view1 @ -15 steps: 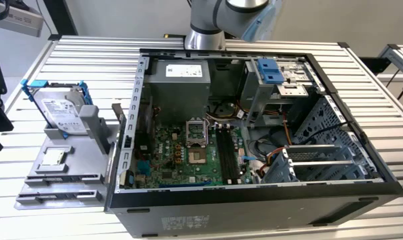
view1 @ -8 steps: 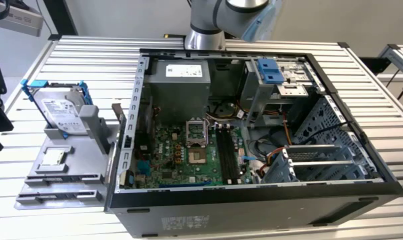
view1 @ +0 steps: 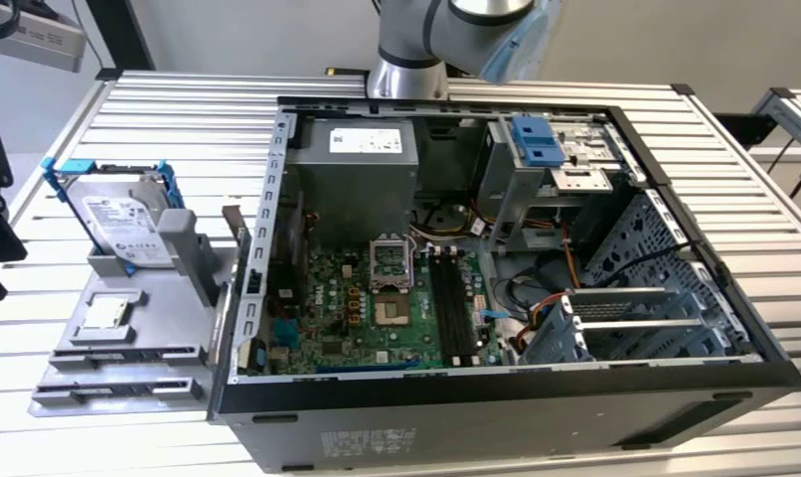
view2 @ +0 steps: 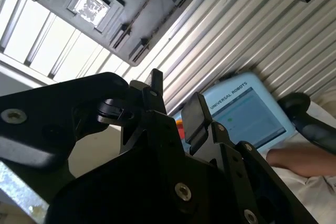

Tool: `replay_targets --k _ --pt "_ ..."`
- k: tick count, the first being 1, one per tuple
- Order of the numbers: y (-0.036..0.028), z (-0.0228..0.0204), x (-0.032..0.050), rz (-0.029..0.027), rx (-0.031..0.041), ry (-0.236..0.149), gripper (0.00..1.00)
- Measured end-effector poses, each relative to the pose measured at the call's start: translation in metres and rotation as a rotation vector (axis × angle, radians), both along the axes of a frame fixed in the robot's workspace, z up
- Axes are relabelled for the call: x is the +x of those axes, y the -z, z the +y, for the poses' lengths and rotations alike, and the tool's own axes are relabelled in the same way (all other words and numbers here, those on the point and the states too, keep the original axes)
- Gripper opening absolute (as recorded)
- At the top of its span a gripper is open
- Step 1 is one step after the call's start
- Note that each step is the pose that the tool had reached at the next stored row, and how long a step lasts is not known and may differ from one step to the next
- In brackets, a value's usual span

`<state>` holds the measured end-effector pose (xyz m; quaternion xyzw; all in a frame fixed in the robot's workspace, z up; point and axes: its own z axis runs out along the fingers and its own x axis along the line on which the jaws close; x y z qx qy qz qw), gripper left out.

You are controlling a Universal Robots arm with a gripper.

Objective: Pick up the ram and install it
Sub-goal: 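Pick up the ram and move it above insertion slot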

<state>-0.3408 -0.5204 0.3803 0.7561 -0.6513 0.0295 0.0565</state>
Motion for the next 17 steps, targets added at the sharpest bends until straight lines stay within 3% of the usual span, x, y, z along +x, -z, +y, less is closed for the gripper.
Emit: replay_targets --k 17 --pt "-0.0001 0.0 0.0 0.0001 -0.0001 -0.019 1.0"
